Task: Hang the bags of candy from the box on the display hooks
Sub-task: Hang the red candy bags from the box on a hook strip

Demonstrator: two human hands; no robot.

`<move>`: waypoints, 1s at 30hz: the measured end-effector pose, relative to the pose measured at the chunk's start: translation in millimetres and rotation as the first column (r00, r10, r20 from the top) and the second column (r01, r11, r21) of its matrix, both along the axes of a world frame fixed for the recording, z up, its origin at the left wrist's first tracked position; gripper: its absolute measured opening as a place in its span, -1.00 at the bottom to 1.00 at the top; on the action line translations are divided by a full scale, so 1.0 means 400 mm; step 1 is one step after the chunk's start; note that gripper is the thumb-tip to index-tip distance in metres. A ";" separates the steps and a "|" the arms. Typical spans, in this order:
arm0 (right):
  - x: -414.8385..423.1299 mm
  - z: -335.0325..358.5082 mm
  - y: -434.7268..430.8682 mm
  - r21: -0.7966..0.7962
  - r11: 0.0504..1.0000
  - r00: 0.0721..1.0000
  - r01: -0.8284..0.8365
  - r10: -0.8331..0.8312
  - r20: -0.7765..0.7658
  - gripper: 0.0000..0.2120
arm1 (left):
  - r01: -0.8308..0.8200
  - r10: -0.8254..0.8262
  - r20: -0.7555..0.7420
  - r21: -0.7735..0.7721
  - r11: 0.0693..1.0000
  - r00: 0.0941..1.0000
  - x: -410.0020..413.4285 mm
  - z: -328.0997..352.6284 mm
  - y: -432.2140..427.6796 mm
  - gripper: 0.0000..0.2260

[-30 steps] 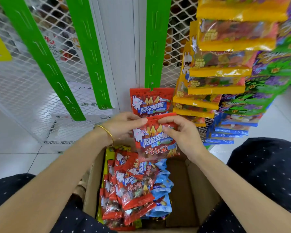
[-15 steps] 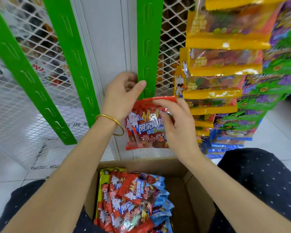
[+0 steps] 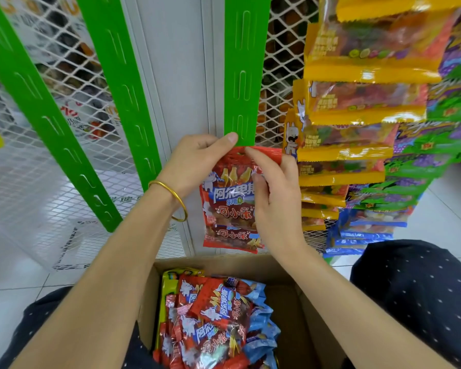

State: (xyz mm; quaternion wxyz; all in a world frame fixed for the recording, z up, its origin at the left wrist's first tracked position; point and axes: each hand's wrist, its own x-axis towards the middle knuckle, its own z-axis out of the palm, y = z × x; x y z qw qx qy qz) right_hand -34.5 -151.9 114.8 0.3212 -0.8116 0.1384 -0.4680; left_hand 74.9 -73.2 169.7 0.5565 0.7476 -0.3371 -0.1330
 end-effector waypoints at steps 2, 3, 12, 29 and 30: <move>-0.001 0.003 -0.004 -0.003 1.000 0.999 -0.022 0.022 -0.025 -0.62 | 0.002 -0.002 -0.016 0.002 1.000 1.000 0.001 0.002 0.002 -0.55; -0.002 0.002 -0.007 0.008 0.999 0.999 -0.035 0.035 -0.036 -0.62 | 0.002 -0.002 -0.019 0.001 1.000 1.000 0.002 0.002 0.003 -0.55; -0.006 -0.043 -0.020 0.094 0.991 0.984 -0.098 0.111 -0.137 -0.60 | -0.002 0.002 0.025 0.020 1.000 1.000 0.006 -0.022 0.012 -0.66; -0.115 -0.470 0.054 0.299 0.954 0.674 0.015 0.211 -0.708 -0.66 | -0.256 0.255 0.444 -0.059 0.965 0.859 -0.060 -0.163 0.173 -0.71; -0.106 -0.510 0.054 0.319 0.947 0.581 0.020 0.249 -0.775 -0.64 | -0.243 0.236 0.431 -0.040 0.969 0.871 -0.062 -0.174 0.179 -0.73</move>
